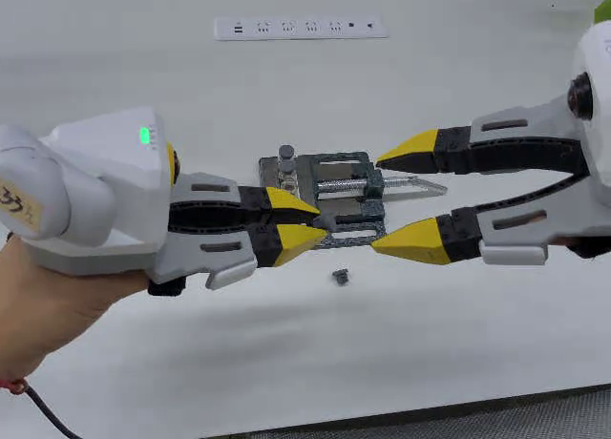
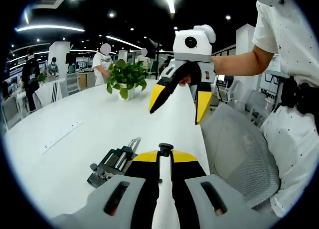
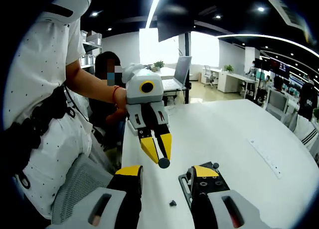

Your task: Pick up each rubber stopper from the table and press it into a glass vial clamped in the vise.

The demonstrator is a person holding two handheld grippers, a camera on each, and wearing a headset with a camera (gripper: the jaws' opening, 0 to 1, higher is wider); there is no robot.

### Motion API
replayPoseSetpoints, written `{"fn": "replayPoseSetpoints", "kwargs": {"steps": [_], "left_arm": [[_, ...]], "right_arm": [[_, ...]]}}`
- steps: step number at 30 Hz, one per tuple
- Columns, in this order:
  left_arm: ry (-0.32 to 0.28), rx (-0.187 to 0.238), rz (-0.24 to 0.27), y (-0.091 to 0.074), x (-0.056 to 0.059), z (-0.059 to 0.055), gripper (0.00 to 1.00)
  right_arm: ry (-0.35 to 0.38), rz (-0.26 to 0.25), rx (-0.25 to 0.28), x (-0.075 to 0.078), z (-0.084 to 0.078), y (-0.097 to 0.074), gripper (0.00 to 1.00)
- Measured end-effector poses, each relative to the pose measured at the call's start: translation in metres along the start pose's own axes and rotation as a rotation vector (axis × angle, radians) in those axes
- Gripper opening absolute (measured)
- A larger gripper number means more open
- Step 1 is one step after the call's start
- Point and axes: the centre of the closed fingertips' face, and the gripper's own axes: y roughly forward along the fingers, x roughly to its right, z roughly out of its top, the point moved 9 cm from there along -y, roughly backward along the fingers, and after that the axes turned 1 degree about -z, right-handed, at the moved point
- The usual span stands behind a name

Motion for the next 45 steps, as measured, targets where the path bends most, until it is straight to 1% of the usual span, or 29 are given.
{"fn": "replayPoseSetpoints", "kwargs": {"steps": [1, 3, 5, 7, 9, 10, 15, 21, 34, 45], "left_arm": [[0.007, -0.001, -0.001, -0.001, 0.001, 0.002, 0.04], [0.015, -0.003, -0.007, -0.002, 0.002, 0.005, 0.04], [0.020, -0.005, -0.010, -0.003, 0.004, 0.008, 0.04], [0.025, -0.002, -0.011, -0.004, 0.006, 0.010, 0.04], [0.028, 0.000, -0.011, -0.004, 0.007, 0.011, 0.04], [0.027, 0.005, -0.013, -0.005, 0.008, 0.013, 0.04], [0.041, 0.012, -0.020, -0.006, 0.010, 0.017, 0.04], [0.038, 0.016, -0.023, -0.007, 0.011, 0.019, 0.04], [0.040, 0.019, -0.031, -0.008, 0.011, 0.021, 0.04], [0.042, 0.016, -0.041, -0.008, 0.011, 0.021, 0.04]], "right_arm": [[-0.004, 0.010, 0.002, -0.002, 0.003, 0.002, 0.31], [-0.024, 0.025, -0.004, -0.004, 0.000, 0.004, 0.28], [-0.037, 0.042, -0.007, -0.006, 0.003, 0.007, 0.26], [-0.047, 0.059, -0.009, -0.007, 0.005, 0.010, 0.21], [-0.057, 0.068, -0.016, -0.008, 0.007, 0.012, 0.21], [-0.063, 0.074, -0.020, -0.009, 0.008, 0.014, 0.19], [-0.077, 0.087, -0.043, -0.009, 0.008, 0.016, 0.15], [-0.089, 0.095, -0.042, -0.009, 0.012, 0.016, 0.10], [-0.101, 0.097, -0.047, -0.009, 0.015, 0.016, 0.07], [-0.088, 0.099, -0.043, -0.010, 0.015, 0.015, 0.07]]}}
